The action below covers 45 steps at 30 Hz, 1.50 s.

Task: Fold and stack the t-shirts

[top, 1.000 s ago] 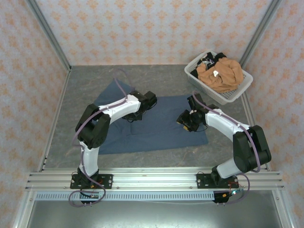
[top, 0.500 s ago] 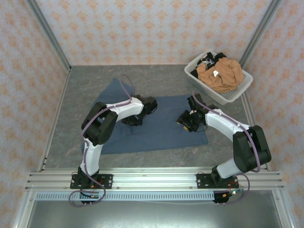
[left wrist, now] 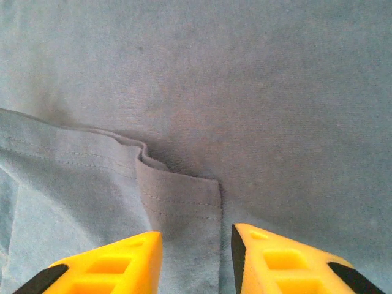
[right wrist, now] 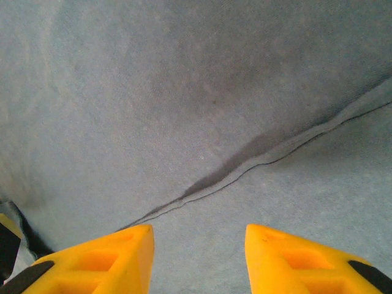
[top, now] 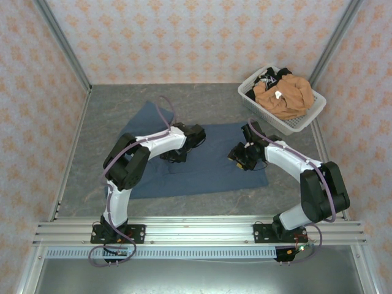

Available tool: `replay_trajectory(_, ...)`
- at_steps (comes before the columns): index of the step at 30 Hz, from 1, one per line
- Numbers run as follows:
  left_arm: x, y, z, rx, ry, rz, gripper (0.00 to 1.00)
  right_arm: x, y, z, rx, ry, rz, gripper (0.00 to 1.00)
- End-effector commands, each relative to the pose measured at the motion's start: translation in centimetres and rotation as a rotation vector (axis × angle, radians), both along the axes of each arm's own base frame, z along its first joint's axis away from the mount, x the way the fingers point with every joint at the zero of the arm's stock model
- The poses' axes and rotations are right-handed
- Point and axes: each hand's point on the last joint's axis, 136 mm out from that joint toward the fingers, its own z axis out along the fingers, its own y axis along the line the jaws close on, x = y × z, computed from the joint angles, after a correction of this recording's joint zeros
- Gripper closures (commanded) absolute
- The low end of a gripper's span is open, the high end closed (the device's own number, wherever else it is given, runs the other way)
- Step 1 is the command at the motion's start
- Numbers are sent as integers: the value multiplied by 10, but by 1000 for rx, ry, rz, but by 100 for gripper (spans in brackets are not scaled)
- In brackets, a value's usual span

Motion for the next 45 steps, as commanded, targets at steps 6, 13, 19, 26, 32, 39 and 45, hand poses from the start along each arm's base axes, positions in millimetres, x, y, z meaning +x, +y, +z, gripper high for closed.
replay_trajectory(6,8,6,-7,17,1,5,69,-3,1,2,3,-9,6,57)
replay_trajectory(13,16,11,-16,20,19,14,72,-6,-1,2,-1,-9,5,57)
replay_trajectory(19,18,13,-20,2,20,20,75,-7,-1,3,1,-11,2,57)
replay_trajectory(26,21,12,-12,-22,-12,21,89,-7,-1,3,3,-13,2,57)
replay_trajectory(32,23,14,4,-33,-57,18,98,-7,-1,3,3,-12,1,57)
replay_trajectory(39,24,11,25,-84,-120,18,100,-7,-1,3,3,-12,1,57)
replay_trajectory(45,23,-1,36,-173,-150,4,100,-7,-1,2,4,-11,2,57)
